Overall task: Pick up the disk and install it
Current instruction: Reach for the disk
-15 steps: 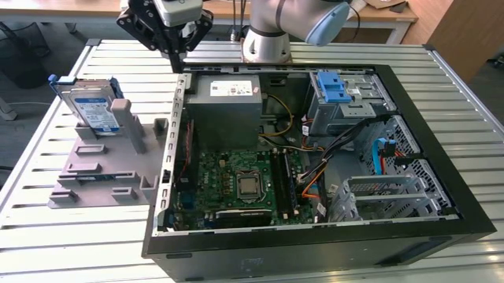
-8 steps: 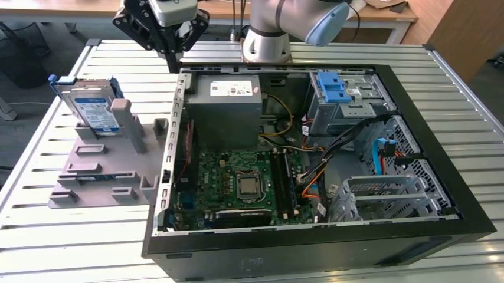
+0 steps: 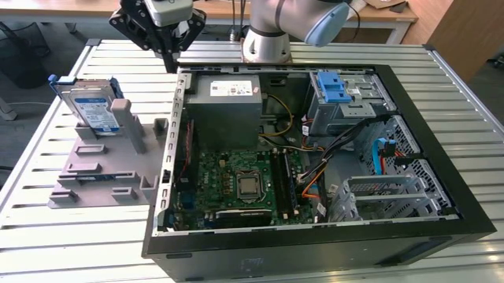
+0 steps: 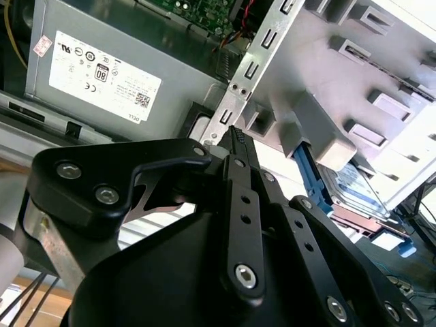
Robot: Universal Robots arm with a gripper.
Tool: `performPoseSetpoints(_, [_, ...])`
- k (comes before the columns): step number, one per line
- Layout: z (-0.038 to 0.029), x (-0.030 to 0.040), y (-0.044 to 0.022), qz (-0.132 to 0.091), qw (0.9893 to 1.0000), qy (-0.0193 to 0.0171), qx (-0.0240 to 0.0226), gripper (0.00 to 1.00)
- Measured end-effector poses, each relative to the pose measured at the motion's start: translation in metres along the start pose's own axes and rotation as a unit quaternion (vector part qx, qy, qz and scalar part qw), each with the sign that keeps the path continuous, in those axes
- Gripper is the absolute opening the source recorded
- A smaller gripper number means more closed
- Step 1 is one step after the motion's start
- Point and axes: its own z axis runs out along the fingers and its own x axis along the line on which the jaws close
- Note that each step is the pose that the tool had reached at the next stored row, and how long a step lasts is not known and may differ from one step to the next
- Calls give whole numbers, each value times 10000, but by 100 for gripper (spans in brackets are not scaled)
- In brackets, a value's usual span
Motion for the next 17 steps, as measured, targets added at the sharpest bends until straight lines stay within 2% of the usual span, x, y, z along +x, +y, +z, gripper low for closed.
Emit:
performPoseSetpoints(11, [2,80,8,0,10000,1,0,11])
performPoseSetpoints(17, [5,145,36,0,10000,0,0,11])
